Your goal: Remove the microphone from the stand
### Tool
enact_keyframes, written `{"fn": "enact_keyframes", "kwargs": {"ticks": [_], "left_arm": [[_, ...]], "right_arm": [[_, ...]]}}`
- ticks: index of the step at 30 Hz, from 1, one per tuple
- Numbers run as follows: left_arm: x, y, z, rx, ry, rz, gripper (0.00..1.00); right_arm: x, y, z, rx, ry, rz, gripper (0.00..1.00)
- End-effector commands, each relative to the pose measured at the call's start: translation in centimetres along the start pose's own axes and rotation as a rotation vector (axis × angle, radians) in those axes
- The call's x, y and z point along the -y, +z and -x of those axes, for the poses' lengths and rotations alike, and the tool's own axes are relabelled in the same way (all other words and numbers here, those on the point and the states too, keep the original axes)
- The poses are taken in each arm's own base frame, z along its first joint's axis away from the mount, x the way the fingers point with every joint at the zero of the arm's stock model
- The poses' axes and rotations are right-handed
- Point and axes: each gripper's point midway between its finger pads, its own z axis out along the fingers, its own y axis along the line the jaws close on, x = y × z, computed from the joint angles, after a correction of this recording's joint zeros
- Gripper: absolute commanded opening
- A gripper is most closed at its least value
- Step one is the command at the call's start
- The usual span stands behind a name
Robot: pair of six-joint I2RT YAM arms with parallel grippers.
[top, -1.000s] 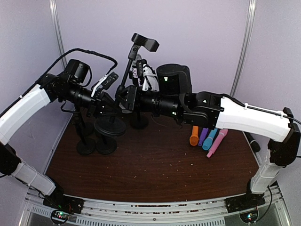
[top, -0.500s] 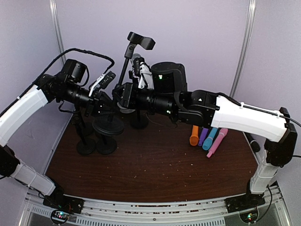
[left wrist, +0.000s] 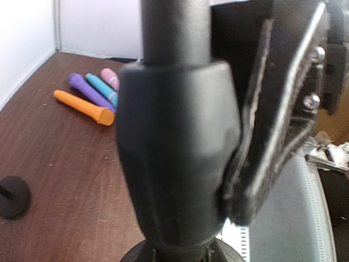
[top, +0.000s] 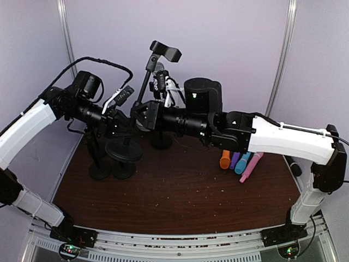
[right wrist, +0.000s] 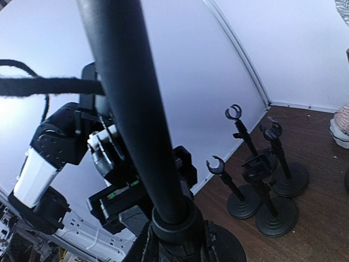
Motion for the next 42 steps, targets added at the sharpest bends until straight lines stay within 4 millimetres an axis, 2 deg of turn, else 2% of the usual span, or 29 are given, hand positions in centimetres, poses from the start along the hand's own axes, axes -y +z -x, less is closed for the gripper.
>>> {"fn": "enact_keyframes", "kwargs": {"ticks": [1, 5, 8, 10, 13, 17, 19, 22, 24, 26, 28, 31, 33, 35, 39, 42], "left_arm": [[5.5, -1.8, 3.8, 0.153, 0.142, -0.209, 0.0], [7.0, -1.8, 3.7, 0.174, 0.108, -0.317, 0.0], [7.4, -1.2, 3.1, 0.165, 0.088, -0.35, 0.0], [7.8, -1.3, 2.9, 0.172, 0.071, -0.387, 0.0], [8.6, -1.7, 3.2, 0.19, 0.059, -0.44, 0.0], [9.8, -2.4, 3.7, 0.218, 0.042, -0.519, 0.0], [10.3, -2.8, 3.9, 0.23, 0.034, -0.556, 0.0], [10.7, -3.1, 4.0, 0.236, 0.029, -0.579, 0.0], [10.7, -3.1, 4.0, 0.237, 0.03, -0.581, 0.0], [10.6, -3.0, 4.1, 0.233, 0.041, -0.559, 0.0], [9.6, -2.5, 4.0, 0.211, 0.061, -0.479, 0.0], [7.7, -2.0, 3.6, 0.183, 0.084, -0.354, 0.0], [6.6, -1.8, 3.1, 0.174, 0.081, -0.311, 0.0], [5.5, -1.4, 2.5, 0.154, 0.08, -0.266, 0.0], [4.0, -0.7, 1.5, 0.115, 0.094, -0.19, 0.0], [3.7, -0.6, 1.5, 0.111, 0.094, -0.183, 0.0]], "right_arm": [[-5.4, -3.0, 3.4, 0.079, 0.031, 0.333, 0.01], [-7.0, -4.0, 3.3, 0.036, 0.025, 0.464, 0.01], [-7.6, -4.2, 3.0, 0.0, 0.015, 0.517, 0.01], [-8.8, -4.9, 2.7, -0.023, 0.015, 0.616, 0.02], [-10.5, -6.0, 2.6, -0.05, 0.031, 0.766, 0.03], [-11.7, -6.5, 1.9, -0.104, 0.052, 0.883, 0.05], [-12.3, -7.2, 1.9, -0.116, 0.069, 0.941, 0.1], [-12.2, -7.1, 1.5, -0.138, 0.075, 0.954, 0.21], [-11.7, -6.8, 1.1, -0.147, 0.073, 0.928, 0.33], [-10.0, -5.4, 0.8, -0.143, 0.062, 0.802, 0.55], [-7.0, -3.6, 0.3, -0.144, 0.032, 0.585, 0.73], [-1.7, -2.0, 0.0, -0.147, 0.018, 0.245, 0.84], [0.5, -2.3, 0.2, -0.115, 0.015, 0.116, 0.86], [1.0, -2.9, 0.7, -0.075, 0.015, 0.074, 0.83], [-0.2, -3.7, 1.6, -0.024, -0.02, 0.052, 0.77], [-1.6, -3.3, 1.4, -0.02, -0.038, 0.078, 0.74]]}}
